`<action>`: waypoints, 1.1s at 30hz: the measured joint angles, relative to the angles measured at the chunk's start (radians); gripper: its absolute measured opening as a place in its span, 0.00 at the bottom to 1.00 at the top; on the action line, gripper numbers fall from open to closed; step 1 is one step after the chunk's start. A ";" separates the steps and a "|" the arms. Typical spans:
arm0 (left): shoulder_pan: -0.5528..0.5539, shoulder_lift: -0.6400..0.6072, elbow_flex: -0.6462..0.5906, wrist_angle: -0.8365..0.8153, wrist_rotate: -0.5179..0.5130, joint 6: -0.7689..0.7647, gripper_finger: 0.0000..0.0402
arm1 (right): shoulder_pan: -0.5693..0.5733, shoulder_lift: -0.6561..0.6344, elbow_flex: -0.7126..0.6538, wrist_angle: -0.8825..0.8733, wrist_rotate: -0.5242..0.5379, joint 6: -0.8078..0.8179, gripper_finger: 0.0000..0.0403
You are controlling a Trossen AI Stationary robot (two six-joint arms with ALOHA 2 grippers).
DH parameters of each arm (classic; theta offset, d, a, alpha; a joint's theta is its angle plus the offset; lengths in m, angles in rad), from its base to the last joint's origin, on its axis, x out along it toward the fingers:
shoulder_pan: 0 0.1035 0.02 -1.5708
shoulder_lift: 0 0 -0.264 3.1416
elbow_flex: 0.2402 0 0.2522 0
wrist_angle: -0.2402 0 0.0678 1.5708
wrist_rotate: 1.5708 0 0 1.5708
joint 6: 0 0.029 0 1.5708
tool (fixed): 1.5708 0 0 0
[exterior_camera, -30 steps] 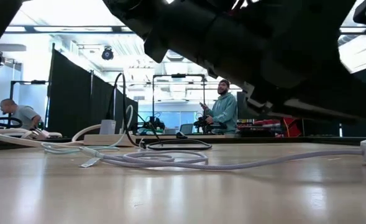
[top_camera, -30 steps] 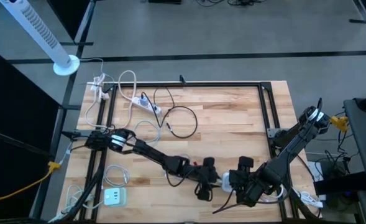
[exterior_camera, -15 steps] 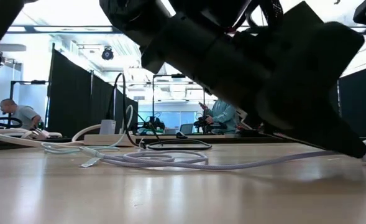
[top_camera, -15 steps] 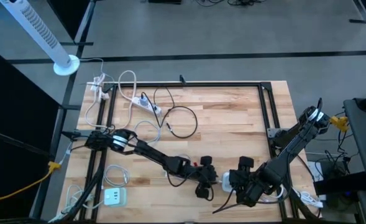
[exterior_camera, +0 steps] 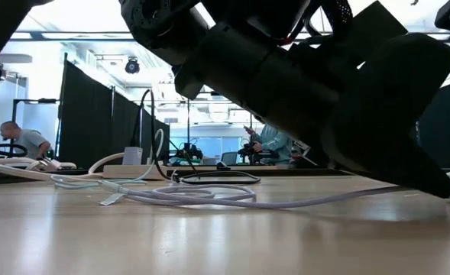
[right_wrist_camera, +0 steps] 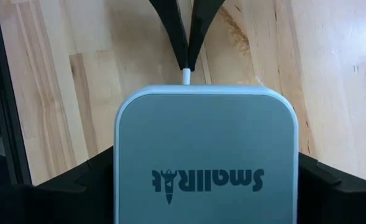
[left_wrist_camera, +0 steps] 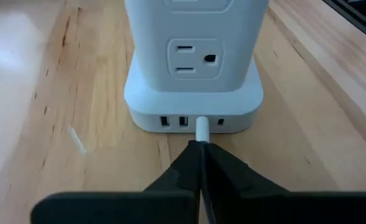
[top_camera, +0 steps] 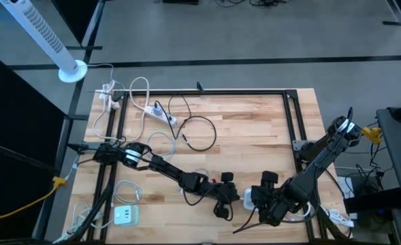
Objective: Insert USB
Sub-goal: Insert the right white charger cable into the bottom right white outlet extension
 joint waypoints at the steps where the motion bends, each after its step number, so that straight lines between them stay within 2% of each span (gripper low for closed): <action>1: 0.001 0.000 0.000 0.001 0.002 0.002 0.01 | 0.000 0.000 0.000 0.000 0.000 0.000 0.73; 7: 0.002 0.000 0.000 0.007 0.003 0.040 0.01 | 0.000 0.000 0.000 0.000 0.000 0.000 0.73; 11: 0.003 0.000 0.000 0.009 0.011 0.048 0.05 | 0.000 0.000 0.000 0.000 0.000 0.000 0.73; 17: 0.006 -0.007 0.005 0.056 0.013 0.045 0.23 | 0.000 0.000 0.000 0.000 0.000 -0.005 0.73; 22: 0.005 -0.025 0.005 0.019 0.014 0.040 0.41 | 0.000 0.000 0.000 0.000 0.000 -0.005 0.73; 27: 0.003 -0.107 0.005 -0.172 -0.003 0.026 0.52 | 0.000 0.000 0.000 0.000 0.000 -0.008 0.73; 33: -0.012 -0.211 0.004 -0.601 -0.021 -0.102 0.53 | 0.000 0.000 0.000 0.000 0.000 -0.010 0.73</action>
